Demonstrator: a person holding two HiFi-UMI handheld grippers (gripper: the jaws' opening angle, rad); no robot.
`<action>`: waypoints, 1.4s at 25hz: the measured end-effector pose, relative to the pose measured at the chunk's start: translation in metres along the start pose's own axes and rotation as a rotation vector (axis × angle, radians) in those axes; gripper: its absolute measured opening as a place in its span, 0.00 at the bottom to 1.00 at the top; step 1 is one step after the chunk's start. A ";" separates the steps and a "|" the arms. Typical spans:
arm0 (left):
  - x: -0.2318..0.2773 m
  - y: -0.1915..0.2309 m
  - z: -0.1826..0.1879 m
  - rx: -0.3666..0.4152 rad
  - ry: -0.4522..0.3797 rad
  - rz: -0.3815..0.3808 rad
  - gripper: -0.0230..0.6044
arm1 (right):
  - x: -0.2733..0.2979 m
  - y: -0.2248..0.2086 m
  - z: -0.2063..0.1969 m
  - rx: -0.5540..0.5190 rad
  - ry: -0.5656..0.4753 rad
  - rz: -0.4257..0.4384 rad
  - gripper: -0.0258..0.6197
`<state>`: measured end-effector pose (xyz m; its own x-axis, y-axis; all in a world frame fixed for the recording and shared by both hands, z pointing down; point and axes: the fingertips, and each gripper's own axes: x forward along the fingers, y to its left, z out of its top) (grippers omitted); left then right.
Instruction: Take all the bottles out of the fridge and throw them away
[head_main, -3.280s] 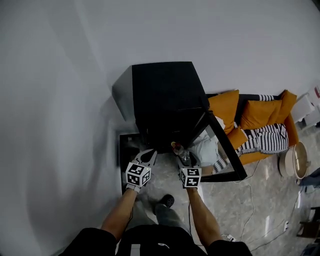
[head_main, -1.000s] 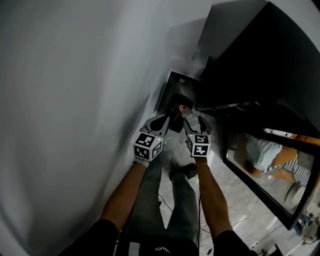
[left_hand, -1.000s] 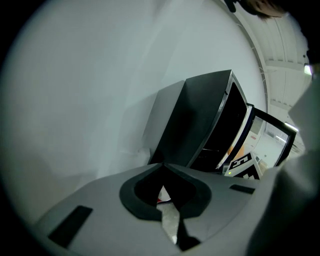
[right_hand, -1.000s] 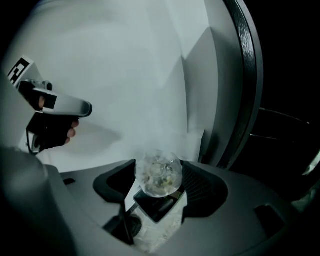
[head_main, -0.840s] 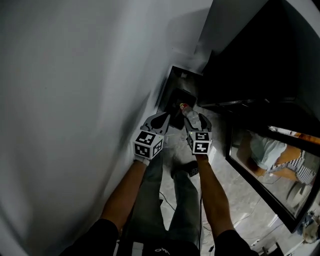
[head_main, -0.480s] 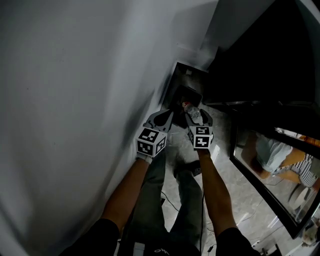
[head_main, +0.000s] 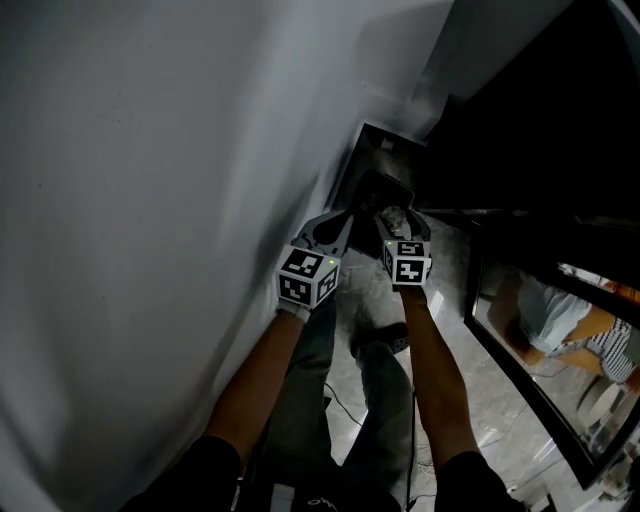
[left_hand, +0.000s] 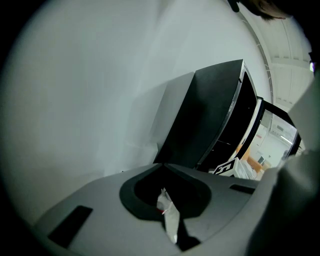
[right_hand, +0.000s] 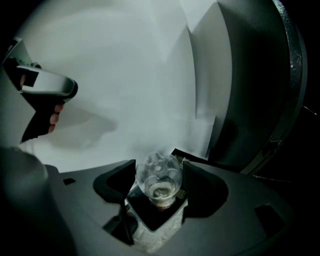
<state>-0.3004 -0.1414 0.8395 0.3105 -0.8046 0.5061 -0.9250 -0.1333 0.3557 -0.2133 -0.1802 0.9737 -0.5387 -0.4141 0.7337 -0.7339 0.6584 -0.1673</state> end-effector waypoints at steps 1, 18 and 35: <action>0.001 0.000 0.001 0.000 0.001 0.001 0.03 | 0.001 0.000 0.000 0.003 0.003 0.005 0.51; -0.031 -0.030 0.025 0.008 -0.025 0.001 0.03 | -0.075 0.007 0.036 0.011 -0.066 0.014 0.39; -0.115 -0.230 0.163 0.121 -0.119 -0.076 0.03 | -0.368 -0.024 0.122 0.048 -0.244 -0.012 0.05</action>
<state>-0.1593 -0.1132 0.5714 0.3593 -0.8514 0.3822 -0.9216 -0.2593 0.2887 -0.0479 -0.1201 0.6274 -0.6092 -0.5654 0.5560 -0.7568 0.6239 -0.1948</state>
